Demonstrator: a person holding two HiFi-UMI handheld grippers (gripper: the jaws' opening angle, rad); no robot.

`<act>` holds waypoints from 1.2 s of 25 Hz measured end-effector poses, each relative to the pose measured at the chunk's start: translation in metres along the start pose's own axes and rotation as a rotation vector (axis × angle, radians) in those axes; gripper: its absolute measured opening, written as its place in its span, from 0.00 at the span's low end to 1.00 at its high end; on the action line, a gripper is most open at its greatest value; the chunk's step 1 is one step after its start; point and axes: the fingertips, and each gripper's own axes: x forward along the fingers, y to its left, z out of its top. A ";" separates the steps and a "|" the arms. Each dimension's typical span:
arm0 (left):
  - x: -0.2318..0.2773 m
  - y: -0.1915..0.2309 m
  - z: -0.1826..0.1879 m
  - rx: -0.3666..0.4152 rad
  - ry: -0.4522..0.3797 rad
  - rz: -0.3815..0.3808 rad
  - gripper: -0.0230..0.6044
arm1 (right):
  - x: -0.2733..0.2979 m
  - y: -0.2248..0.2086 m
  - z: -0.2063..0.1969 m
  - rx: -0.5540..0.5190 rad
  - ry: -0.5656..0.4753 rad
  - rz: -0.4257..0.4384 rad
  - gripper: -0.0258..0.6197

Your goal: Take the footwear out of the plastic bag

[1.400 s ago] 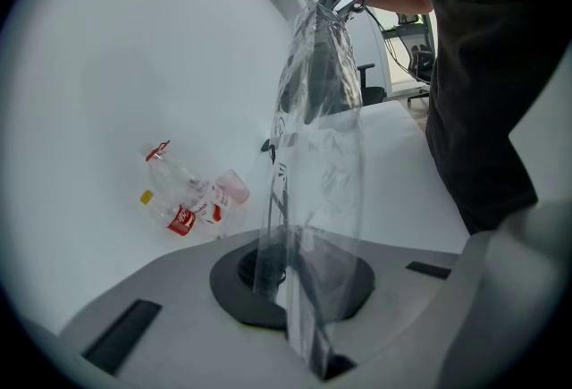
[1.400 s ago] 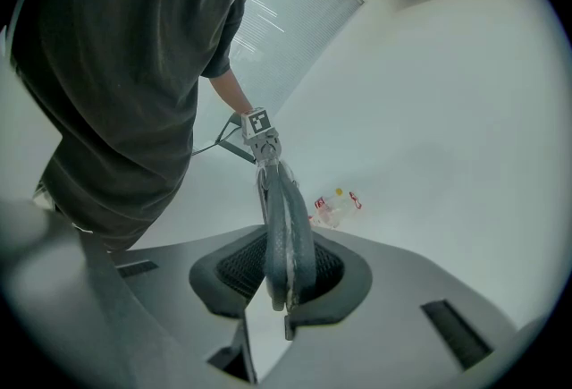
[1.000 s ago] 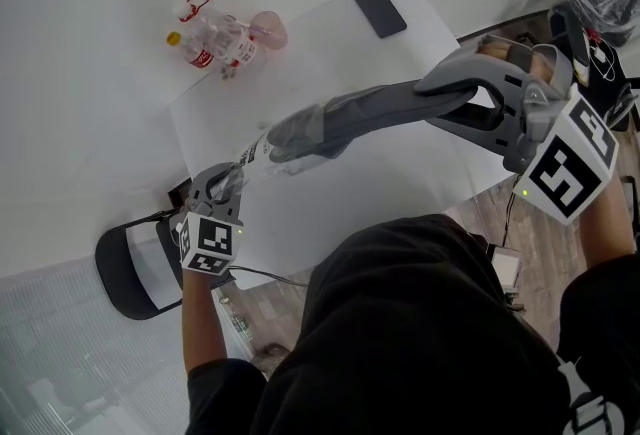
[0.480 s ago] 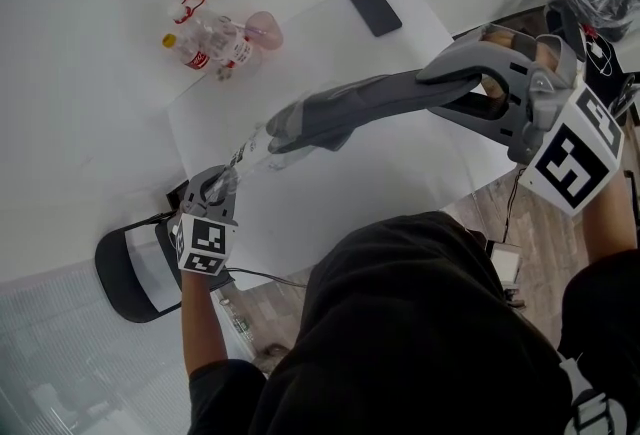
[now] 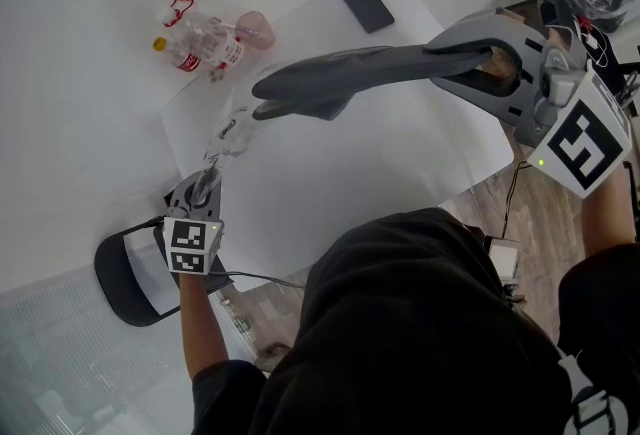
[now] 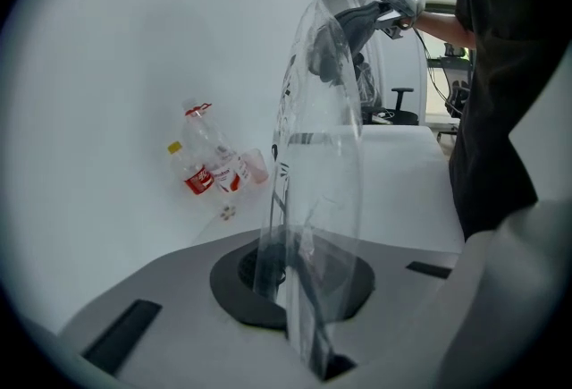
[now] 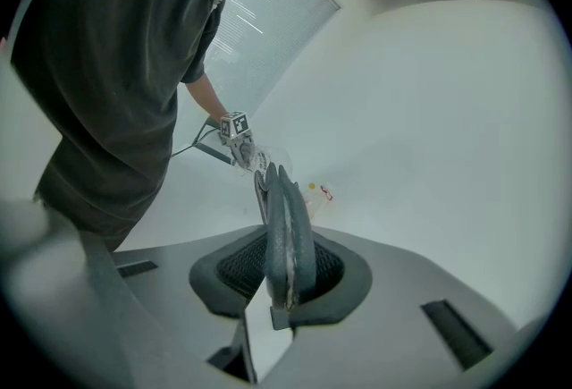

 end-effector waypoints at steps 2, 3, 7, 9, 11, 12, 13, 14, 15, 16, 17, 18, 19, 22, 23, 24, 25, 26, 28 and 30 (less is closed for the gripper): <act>-0.003 0.008 0.001 -0.054 -0.014 0.031 0.07 | -0.004 -0.007 -0.004 0.034 -0.006 -0.043 0.16; -0.006 0.012 0.004 -0.078 -0.022 0.050 0.07 | -0.006 -0.010 -0.005 0.052 -0.010 -0.065 0.16; -0.017 0.027 0.018 -0.164 -0.060 0.124 0.07 | -0.010 -0.022 -0.010 0.149 -0.040 -0.155 0.16; -0.021 0.036 0.027 -0.206 -0.079 0.171 0.07 | -0.009 -0.026 -0.012 0.185 -0.053 -0.195 0.16; -0.026 0.044 0.033 -0.247 -0.091 0.216 0.07 | -0.009 -0.030 -0.014 0.215 -0.063 -0.235 0.16; -0.028 0.047 0.035 -0.271 -0.095 0.233 0.07 | -0.009 -0.032 -0.015 0.229 -0.065 -0.255 0.16; -0.029 0.049 0.037 -0.296 -0.098 0.246 0.07 | -0.009 -0.034 -0.017 0.244 -0.067 -0.274 0.16; -0.030 0.050 0.038 -0.320 -0.099 0.255 0.07 | -0.010 -0.037 -0.019 0.262 -0.071 -0.295 0.16; -0.031 0.051 0.039 -0.341 -0.100 0.260 0.07 | -0.012 -0.039 -0.020 0.280 -0.077 -0.319 0.16; -0.031 0.050 0.039 -0.357 -0.100 0.263 0.07 | -0.013 -0.042 -0.021 0.295 -0.083 -0.346 0.16; -0.031 0.049 0.040 -0.368 -0.098 0.266 0.07 | -0.014 -0.044 -0.023 0.309 -0.085 -0.377 0.16; -0.030 0.047 0.040 -0.375 -0.096 0.268 0.07 | -0.015 -0.046 -0.026 0.324 -0.083 -0.409 0.16; -0.028 0.045 0.041 -0.378 -0.093 0.270 0.07 | -0.014 -0.047 -0.029 0.341 -0.079 -0.442 0.16; -0.021 0.036 0.042 -0.380 -0.086 0.274 0.07 | -0.010 -0.047 -0.043 0.423 -0.064 -0.523 0.16; -0.017 0.032 0.042 -0.389 -0.086 0.273 0.07 | -0.007 -0.045 -0.049 0.455 -0.057 -0.538 0.16; -0.013 0.028 0.042 -0.405 -0.087 0.266 0.07 | -0.004 -0.042 -0.056 0.484 -0.047 -0.547 0.16; -0.009 0.022 0.041 -0.426 -0.087 0.256 0.07 | 0.000 -0.037 -0.062 0.510 -0.034 -0.552 0.16; -0.005 0.016 0.040 -0.447 -0.086 0.246 0.07 | 0.004 -0.031 -0.069 0.535 -0.020 -0.553 0.16; 0.003 0.003 0.035 -0.482 -0.076 0.236 0.07 | 0.011 -0.018 -0.079 0.581 0.006 -0.546 0.16; 0.009 -0.010 0.026 -0.511 -0.055 0.232 0.07 | 0.018 -0.005 -0.087 0.622 0.022 -0.536 0.16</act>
